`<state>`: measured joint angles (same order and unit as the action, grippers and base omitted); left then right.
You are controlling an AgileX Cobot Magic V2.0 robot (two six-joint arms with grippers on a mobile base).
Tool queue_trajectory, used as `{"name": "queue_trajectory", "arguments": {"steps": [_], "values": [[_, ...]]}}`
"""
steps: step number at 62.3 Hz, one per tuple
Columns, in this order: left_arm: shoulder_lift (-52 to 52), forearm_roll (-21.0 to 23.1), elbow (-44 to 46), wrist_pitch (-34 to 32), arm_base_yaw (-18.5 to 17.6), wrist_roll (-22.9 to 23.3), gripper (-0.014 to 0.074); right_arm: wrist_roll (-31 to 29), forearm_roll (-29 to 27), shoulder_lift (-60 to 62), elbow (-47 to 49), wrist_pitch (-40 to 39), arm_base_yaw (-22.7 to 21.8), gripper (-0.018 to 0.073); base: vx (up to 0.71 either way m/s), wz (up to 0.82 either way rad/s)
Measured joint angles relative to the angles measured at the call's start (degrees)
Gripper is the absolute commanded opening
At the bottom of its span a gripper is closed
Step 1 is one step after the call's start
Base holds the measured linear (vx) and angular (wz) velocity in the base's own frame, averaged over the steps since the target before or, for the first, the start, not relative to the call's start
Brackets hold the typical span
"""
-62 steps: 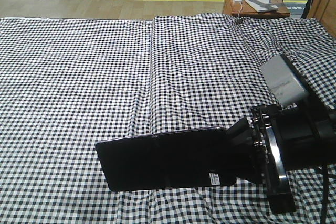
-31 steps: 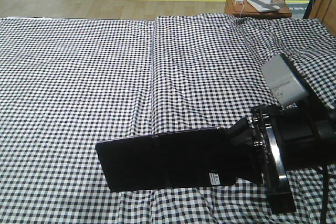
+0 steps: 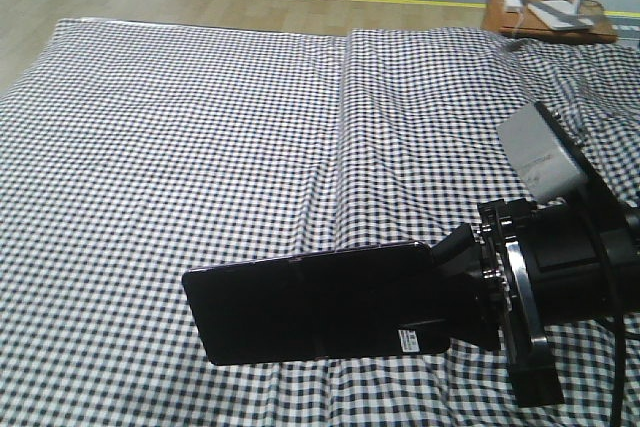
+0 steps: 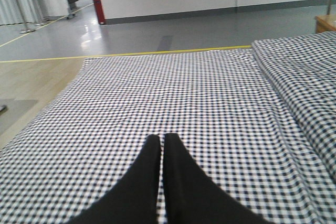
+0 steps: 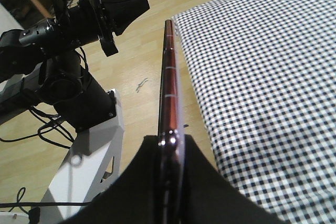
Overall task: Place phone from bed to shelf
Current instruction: 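Drive the base away from the bed holding the phone in the right gripper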
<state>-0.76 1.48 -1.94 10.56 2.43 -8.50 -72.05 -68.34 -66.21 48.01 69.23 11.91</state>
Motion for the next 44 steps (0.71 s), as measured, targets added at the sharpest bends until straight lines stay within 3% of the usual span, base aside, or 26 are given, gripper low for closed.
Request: {"name": "queue_trajectory", "arguments": {"steps": [44], "values": [[0.0,0.0,0.0,0.0,0.0,0.0,0.0001,0.0,0.0,0.0,0.0,0.0,0.0,-0.0002,-0.1,0.38]]}}
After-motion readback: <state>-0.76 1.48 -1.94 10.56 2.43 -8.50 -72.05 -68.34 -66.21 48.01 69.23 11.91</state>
